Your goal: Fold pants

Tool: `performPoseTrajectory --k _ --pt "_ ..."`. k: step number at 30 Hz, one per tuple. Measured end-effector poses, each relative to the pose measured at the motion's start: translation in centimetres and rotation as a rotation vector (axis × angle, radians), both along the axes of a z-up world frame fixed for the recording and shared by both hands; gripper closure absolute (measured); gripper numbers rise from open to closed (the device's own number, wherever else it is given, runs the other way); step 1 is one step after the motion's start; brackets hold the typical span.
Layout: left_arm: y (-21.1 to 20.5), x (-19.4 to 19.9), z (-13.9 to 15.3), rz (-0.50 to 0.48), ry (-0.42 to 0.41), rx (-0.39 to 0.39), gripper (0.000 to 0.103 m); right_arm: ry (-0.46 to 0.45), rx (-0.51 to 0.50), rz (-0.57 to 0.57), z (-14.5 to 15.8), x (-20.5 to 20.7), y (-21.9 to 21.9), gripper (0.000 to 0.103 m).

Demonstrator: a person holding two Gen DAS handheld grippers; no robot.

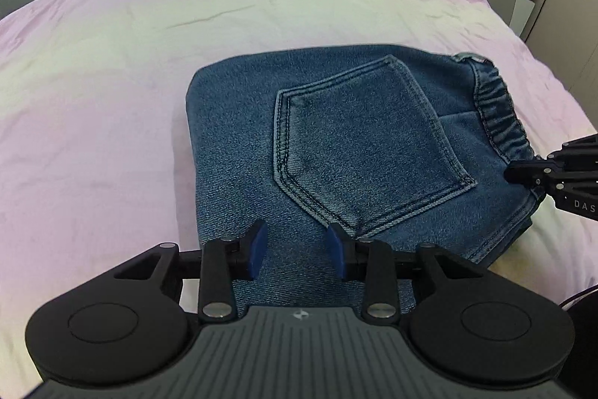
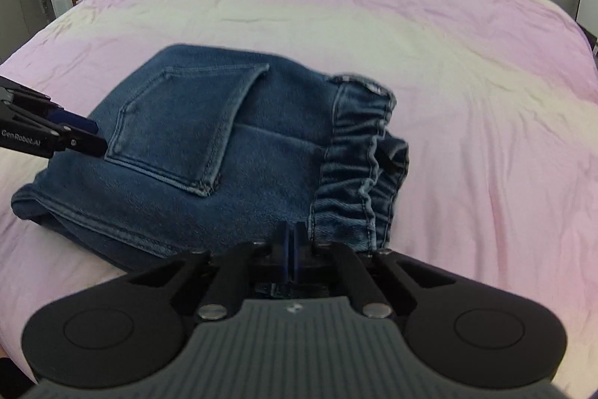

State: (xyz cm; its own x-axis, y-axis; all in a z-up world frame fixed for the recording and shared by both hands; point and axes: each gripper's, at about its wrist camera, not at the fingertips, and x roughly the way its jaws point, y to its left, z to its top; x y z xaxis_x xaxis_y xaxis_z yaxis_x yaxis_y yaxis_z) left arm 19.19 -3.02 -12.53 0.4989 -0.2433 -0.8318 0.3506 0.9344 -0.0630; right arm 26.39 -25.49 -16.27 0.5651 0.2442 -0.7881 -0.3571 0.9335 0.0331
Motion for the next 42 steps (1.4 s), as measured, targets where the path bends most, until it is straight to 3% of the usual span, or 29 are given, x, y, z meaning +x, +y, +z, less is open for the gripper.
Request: performPoseTrajectory --k 4,7,11,13,16,22,26,29,33,38,42 --pt "-2.1 -1.1 -1.3 -0.081 -0.075 0.141 0.063 -0.026 -0.076 0.013 -2.7 0.1 1.3 0.103" --pt "-1.7 -0.7 -0.4 -0.058 -0.051 0.115 0.062 -0.027 -0.083 -0.006 -2.6 0.3 1.7 0.103" --pt "0.8 -2.6 2.1 -0.041 -0.094 0.071 0.059 0.0 -0.018 -0.055 -2.3 0.6 0.8 0.103" --pt "1.8 -4.3 2.8 -0.051 -0.1 0.087 0.052 0.004 -0.007 -0.069 -2.5 0.7 0.8 0.103" --pt "3.0 -6.9 3.0 -0.074 -0.064 0.122 0.051 0.0 -0.009 -0.08 -2.5 0.7 1.0 0.103" --pt "2.1 -9.5 0.4 -0.101 -0.047 0.228 0.051 0.003 0.012 -0.089 -2.0 0.1 0.7 0.103" --pt "0.9 -10.0 0.0 -0.158 -0.06 0.263 0.07 0.016 0.031 -0.102 -1.7 0.2 0.2 0.103" --pt "-0.3 -10.7 -0.8 -0.245 -0.079 0.387 0.084 0.021 0.035 -0.105 -1.5 0.3 0.1 0.103" --pt "-1.0 -11.0 -2.5 -0.352 -0.077 0.511 0.085 0.034 0.03 -0.072 -1.2 0.3 -0.2 0.103" --pt "-0.3 -10.5 -3.8 -0.336 -0.016 0.474 0.085 0.066 0.054 -0.054 -2.4 0.5 -1.1 0.103" --pt "0.5 -10.0 -2.3 -0.3 0.006 0.403 0.084 0.072 0.06 -0.065 -2.0 0.9 -1.3 0.103"
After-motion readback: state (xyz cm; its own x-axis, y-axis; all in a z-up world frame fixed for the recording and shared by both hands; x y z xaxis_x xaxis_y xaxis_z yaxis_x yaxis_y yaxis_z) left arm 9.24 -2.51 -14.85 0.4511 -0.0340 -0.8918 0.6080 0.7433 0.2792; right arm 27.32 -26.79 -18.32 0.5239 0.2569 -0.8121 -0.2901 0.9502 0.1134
